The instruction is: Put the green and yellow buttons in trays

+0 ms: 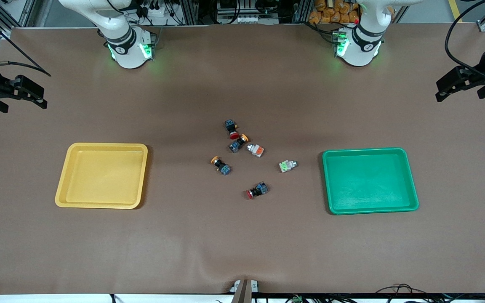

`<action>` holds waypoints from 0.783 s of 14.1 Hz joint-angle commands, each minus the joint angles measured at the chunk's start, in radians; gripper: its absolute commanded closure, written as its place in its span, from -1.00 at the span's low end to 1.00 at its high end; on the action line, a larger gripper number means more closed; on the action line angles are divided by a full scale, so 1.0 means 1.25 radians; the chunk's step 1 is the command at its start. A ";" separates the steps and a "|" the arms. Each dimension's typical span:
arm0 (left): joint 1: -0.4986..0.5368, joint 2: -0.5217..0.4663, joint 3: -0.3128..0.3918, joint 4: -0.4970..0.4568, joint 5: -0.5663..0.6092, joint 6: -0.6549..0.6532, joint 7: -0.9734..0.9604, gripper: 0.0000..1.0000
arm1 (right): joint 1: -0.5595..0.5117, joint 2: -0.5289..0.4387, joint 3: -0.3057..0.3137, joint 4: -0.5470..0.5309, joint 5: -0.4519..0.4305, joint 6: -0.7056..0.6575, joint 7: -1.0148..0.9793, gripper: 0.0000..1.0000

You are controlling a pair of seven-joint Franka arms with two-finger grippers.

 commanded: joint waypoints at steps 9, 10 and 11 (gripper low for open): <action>-0.013 0.050 -0.064 -0.125 0.015 0.152 -0.095 -1.00 | -0.024 0.027 0.001 0.015 -0.010 -0.016 -0.006 -1.00; -0.017 0.070 -0.083 -0.136 0.016 0.182 -0.143 -1.00 | -0.028 0.028 0.001 0.012 -0.001 -0.014 -0.006 -1.00; -0.028 0.092 -0.099 -0.147 0.017 0.213 -0.192 -1.00 | -0.033 0.029 0.001 0.012 0.000 -0.014 -0.006 -1.00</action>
